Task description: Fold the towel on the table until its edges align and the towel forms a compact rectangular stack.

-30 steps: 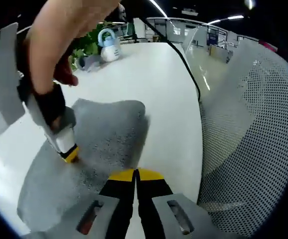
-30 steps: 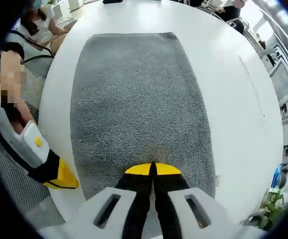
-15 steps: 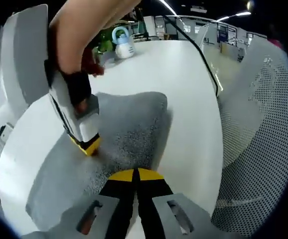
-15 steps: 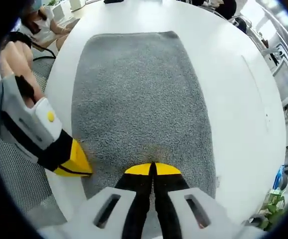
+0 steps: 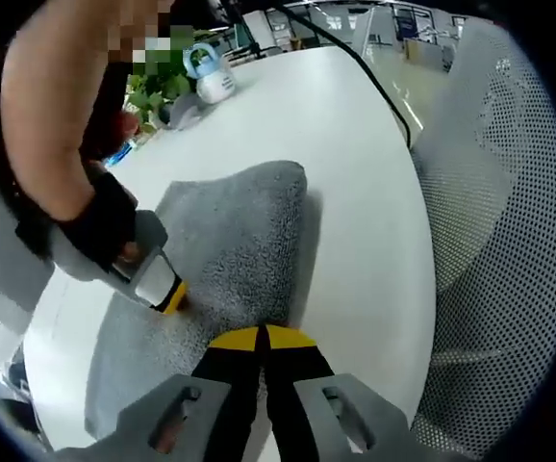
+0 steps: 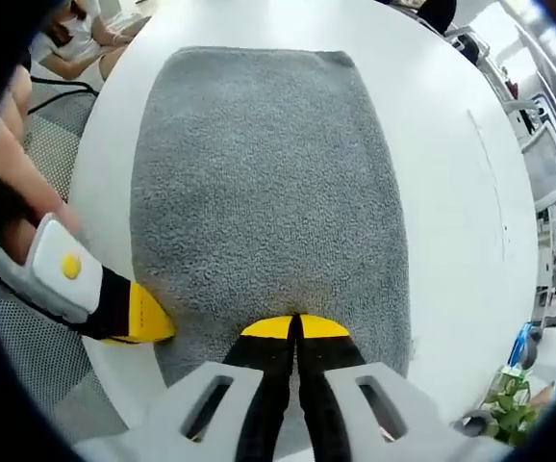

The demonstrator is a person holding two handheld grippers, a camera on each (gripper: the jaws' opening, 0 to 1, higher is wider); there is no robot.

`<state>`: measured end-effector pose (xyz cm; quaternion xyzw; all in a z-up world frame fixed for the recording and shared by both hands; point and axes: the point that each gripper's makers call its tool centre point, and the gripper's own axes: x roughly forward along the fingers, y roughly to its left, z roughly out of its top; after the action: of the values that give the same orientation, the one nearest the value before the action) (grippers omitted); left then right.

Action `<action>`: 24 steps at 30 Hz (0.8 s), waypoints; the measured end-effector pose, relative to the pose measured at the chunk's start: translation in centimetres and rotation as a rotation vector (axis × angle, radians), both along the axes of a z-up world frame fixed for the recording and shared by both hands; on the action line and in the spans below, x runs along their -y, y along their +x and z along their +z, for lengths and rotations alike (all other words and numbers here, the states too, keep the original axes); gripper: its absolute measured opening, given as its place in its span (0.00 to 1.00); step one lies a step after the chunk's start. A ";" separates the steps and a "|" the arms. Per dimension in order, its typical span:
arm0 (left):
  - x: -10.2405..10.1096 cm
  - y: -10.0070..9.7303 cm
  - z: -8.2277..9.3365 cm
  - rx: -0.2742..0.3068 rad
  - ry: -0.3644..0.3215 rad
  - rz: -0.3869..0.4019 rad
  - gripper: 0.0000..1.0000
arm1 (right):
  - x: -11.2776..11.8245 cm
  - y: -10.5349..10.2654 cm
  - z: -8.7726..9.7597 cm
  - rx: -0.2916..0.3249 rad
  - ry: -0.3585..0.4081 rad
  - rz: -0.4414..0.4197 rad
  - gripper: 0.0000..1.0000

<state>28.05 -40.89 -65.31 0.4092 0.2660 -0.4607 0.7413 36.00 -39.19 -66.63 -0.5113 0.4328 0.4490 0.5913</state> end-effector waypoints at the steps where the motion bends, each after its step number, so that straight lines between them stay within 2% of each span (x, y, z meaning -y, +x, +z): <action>1: 0.0 -0.1 0.0 0.014 0.013 -0.012 0.01 | 0.0 0.0 0.0 0.005 -0.008 0.005 0.00; 11: -0.2 -0.1 0.0 0.016 0.044 -0.008 0.00 | 0.1 0.0 0.1 0.032 -0.065 0.048 0.00; 14: -0.4 -0.2 0.0 0.003 0.046 0.007 0.00 | 0.1 0.1 0.1 0.021 -0.076 0.044 0.00; 19: -0.4 -0.3 -0.1 0.024 0.079 -0.019 0.00 | 0.1 0.1 -0.1 0.023 -0.131 0.001 0.00; 24: -0.7 -0.4 -0.1 0.019 0.103 -0.006 0.00 | 0.4 0.0 -0.1 0.013 -0.174 0.008 0.00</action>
<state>27.66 -40.16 -65.40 0.4523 0.2810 -0.4447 0.7202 36.05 -39.58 -66.74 -0.5652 0.4643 0.4089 0.5456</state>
